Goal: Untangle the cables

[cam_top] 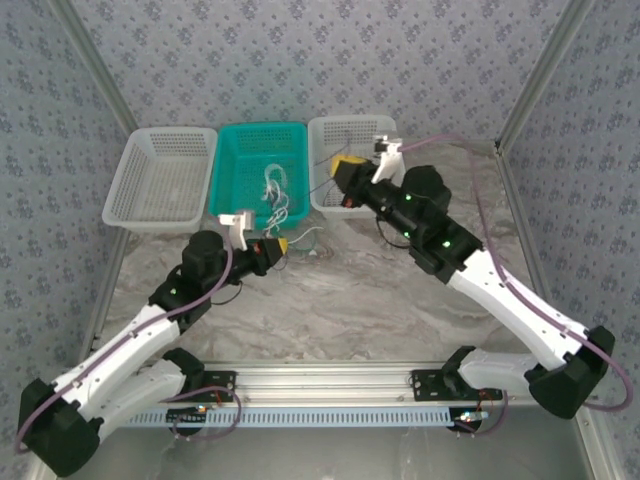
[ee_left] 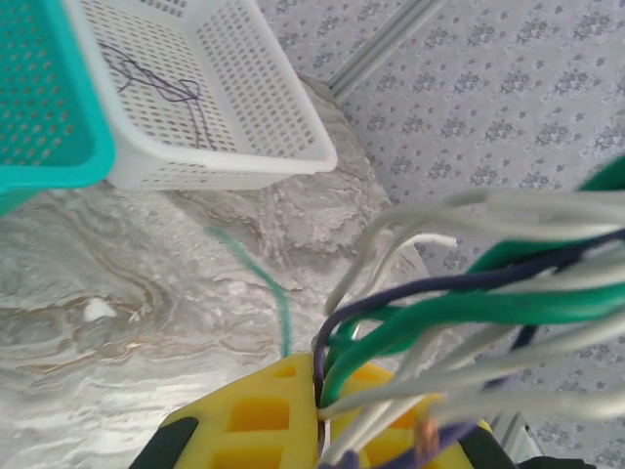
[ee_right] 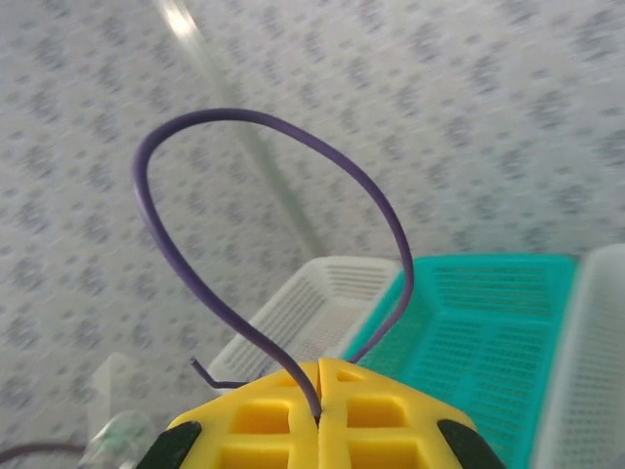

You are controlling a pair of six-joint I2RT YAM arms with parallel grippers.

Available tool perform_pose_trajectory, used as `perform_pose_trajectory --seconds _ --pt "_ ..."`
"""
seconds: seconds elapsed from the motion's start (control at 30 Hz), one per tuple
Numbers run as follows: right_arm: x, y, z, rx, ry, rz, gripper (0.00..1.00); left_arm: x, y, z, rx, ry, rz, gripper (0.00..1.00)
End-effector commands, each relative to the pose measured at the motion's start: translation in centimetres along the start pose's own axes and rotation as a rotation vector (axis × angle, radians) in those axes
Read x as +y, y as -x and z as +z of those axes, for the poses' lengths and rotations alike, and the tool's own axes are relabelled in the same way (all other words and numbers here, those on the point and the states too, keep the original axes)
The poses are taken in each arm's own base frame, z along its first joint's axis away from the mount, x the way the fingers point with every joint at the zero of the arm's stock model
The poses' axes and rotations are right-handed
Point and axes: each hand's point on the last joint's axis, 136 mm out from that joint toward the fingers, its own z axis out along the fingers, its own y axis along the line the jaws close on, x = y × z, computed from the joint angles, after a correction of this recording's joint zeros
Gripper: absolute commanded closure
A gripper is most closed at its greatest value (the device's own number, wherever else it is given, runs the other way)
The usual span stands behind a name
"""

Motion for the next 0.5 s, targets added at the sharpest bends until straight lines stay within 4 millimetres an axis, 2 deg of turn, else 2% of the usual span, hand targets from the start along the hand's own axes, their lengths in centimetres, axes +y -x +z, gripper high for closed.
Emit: perform_pose_trajectory --seconds 0.0,0.03,0.1,0.27,0.47 --pt "-4.0 3.7 -2.8 -0.111 -0.17 0.058 1.0 2.6 -0.6 -0.9 -0.01 0.084 -0.047 1.0" --pt "-5.5 2.7 -3.0 -0.095 -0.204 0.071 1.0 2.9 -0.6 -1.1 -0.012 0.091 -0.051 1.0" --pt "-7.0 3.3 -4.1 -0.12 -0.249 0.088 1.0 3.2 -0.6 -1.4 -0.015 0.104 -0.049 1.0" --pt "-9.8 5.5 -7.0 -0.196 -0.352 0.099 1.0 3.7 -0.8 -1.7 -0.004 0.124 -0.033 1.0" --pt "-13.0 8.5 -11.8 -0.306 -0.512 0.108 1.0 4.2 -1.1 -1.9 0.007 0.142 -0.017 1.0"
